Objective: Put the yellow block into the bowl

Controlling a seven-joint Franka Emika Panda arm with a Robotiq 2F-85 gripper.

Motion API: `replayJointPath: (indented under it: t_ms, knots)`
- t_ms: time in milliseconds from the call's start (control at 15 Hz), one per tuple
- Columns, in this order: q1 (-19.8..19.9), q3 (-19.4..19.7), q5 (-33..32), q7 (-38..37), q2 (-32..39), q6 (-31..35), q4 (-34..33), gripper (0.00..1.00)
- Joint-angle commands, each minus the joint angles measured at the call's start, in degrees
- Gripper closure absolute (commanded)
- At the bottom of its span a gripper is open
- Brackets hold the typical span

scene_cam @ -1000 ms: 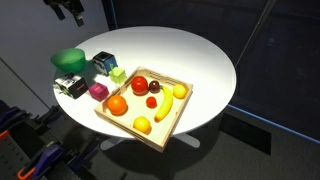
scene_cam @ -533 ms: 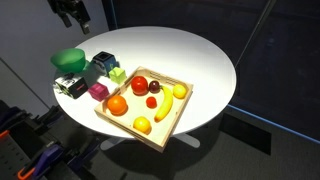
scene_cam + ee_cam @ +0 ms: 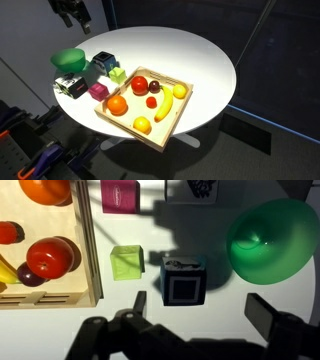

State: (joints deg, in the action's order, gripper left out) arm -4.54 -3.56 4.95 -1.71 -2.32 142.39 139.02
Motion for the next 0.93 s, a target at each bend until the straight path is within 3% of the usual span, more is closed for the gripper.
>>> replayJointPath:
  t_ms: [0, 267, 867]
  knots:
    - [0.5, 0.1, -1.7, -0.2, 1.9, 5.4, 0.8, 0.0]
    - [1.0, 0.8, -3.1, -1.8, 5.4, 9.8, 0.8, 0.0]
    - [3.3, 5.9, -7.5, -11.6, 7.0, 8.4, 1.9, 0.0]
